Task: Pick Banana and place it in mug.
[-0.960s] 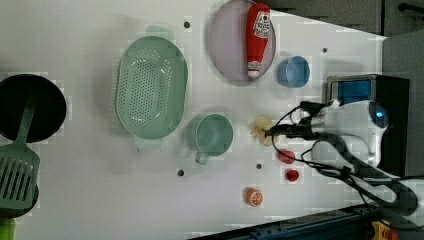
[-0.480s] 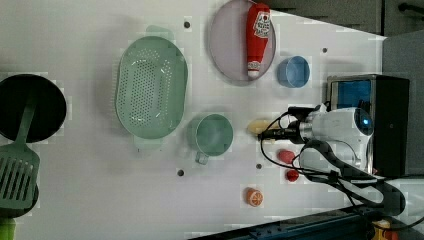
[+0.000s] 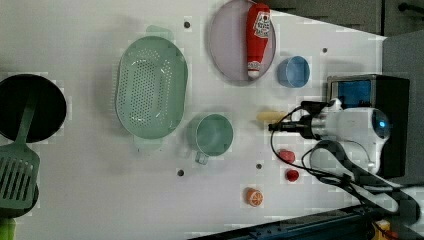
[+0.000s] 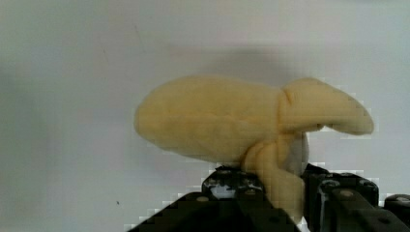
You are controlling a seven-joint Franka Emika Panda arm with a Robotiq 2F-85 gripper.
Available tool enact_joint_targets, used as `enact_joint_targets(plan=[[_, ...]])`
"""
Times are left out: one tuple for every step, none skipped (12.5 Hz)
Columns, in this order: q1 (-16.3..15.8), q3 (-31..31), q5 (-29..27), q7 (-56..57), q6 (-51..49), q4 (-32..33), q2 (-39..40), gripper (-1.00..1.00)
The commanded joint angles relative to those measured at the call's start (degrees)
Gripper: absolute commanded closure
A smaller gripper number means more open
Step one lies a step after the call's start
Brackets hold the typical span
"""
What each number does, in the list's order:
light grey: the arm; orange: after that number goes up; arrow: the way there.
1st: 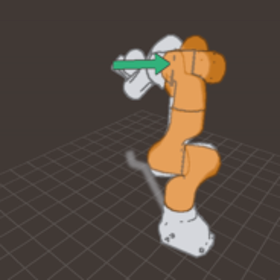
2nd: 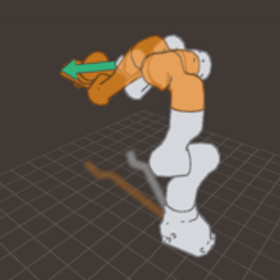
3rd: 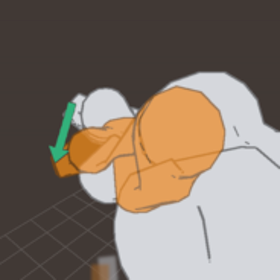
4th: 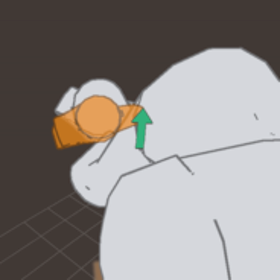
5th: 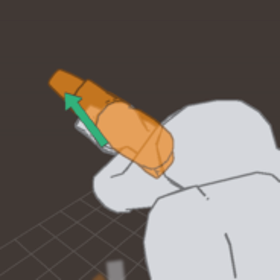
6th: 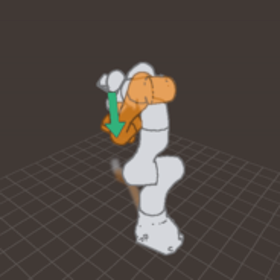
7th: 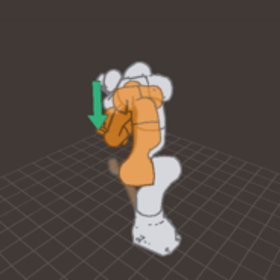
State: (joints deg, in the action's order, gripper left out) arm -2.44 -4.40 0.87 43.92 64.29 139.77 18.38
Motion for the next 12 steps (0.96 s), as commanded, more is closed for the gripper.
enact_joint_targets(plan=[[0.98, -0.51, -0.52, 0.91, -12.74, -2.66, -14.83, 0.46], [0.94, -0.51, -0.51, 0.88, -18.64, -4.09, -19.89, 0.46], [0.94, -0.52, -0.50, 0.89, -23.35, -5.54, -23.62, 0.46], [0.85, -0.38, -0.50, 0.85, -29.95, -7.40, -27.36, 0.46], [0.73, 0.21, -0.50, 0.33, -35.82, -9.24, -29.60, 0.46], [0.68, 1.17, -0.51, -1.21, -40.72, -10.91, -31.12, 0.46], [0.58, 2.32, -0.51, -3.74, -44.05, -12.09, -32.22, 0.46], [0.23, 4.03, -0.52, -6.52, -45.81, -12.86, -33.14, 0.46], [-0.23, 6.08, -0.52, -9.27, -46.41, -13.12, -33.64, 0.46], [-0.84, 9.23, -0.57, -12.66, -46.43, -13.11, -33.69, 0.46], [-1.28, 11.76, -0.67, -15.39, -46.42, -13.04, -33.62, 0.46], [-1.68, 14.28, -1.56, -18.92, -46.35, -12.85, -33.62, 0.46]])
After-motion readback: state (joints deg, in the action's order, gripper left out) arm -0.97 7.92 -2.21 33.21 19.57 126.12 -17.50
